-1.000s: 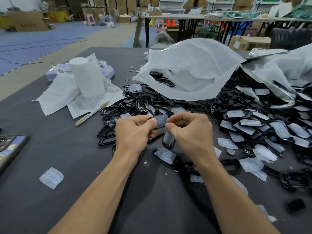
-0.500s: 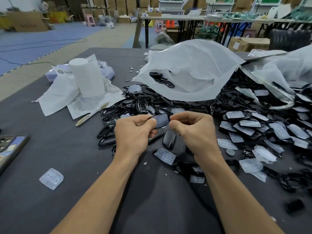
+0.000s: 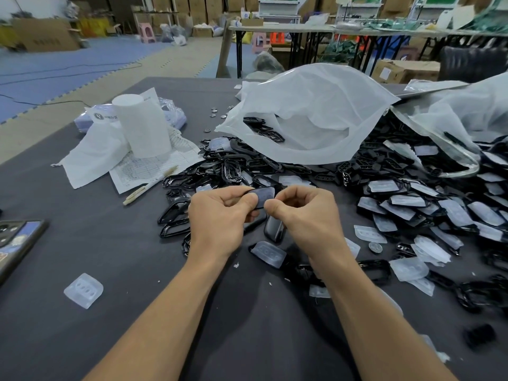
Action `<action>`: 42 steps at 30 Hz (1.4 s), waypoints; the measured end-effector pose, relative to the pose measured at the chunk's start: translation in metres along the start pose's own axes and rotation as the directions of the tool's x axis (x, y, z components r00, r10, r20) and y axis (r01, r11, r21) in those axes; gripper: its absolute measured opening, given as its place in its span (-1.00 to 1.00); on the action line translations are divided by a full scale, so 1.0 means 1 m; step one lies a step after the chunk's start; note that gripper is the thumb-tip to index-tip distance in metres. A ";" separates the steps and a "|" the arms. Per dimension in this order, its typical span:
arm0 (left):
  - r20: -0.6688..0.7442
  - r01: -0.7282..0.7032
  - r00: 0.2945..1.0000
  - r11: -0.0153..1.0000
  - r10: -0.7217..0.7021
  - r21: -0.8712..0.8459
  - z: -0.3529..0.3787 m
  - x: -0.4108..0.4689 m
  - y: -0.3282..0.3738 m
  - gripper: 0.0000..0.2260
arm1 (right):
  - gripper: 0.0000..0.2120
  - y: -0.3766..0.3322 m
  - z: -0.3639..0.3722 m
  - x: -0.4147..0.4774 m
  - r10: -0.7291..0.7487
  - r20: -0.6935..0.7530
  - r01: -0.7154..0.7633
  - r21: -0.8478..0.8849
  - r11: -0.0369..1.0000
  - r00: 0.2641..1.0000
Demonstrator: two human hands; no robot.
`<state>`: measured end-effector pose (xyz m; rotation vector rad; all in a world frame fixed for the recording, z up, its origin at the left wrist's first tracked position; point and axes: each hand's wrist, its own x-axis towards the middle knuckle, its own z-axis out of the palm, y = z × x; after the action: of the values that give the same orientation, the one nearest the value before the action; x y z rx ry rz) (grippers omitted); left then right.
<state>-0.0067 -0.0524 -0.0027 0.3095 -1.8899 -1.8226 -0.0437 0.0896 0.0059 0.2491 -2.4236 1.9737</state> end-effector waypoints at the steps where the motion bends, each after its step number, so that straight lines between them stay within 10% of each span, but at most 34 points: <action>1: 0.005 -0.001 1.000 1.000 0.001 -0.005 0.000 0.000 0.000 -0.73 | -0.89 0.000 0.000 0.000 -0.029 -0.006 0.029 -0.047 0.998 1.000; 7: 0.004 0.019 1.000 0.999 -0.019 -0.043 0.001 0.001 0.002 -0.70 | -0.84 -0.006 -0.002 -0.006 -0.122 0.199 0.153 -0.147 0.977 0.972; 13: 0.017 0.093 0.996 0.988 -0.092 -0.123 0.001 0.004 0.001 -0.75 | -0.88 -0.002 -0.008 0.003 -0.109 -0.097 0.104 -0.050 0.993 0.989; 31: 0.116 0.132 0.986 0.988 -0.122 -0.086 0.004 0.003 -0.005 -0.75 | -0.83 0.002 -0.007 0.008 0.072 0.103 -0.088 0.163 0.983 0.992; 42: 0.139 0.094 0.987 0.994 -0.086 -0.057 0.004 0.002 -0.006 -0.79 | -0.80 0.002 -0.003 0.006 -0.034 -0.054 0.032 -0.036 0.999 0.998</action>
<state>-0.0113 -0.0503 -0.0085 0.2575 -1.9330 -2.0054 -0.0501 0.0922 0.0047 0.2304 -2.4029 1.8969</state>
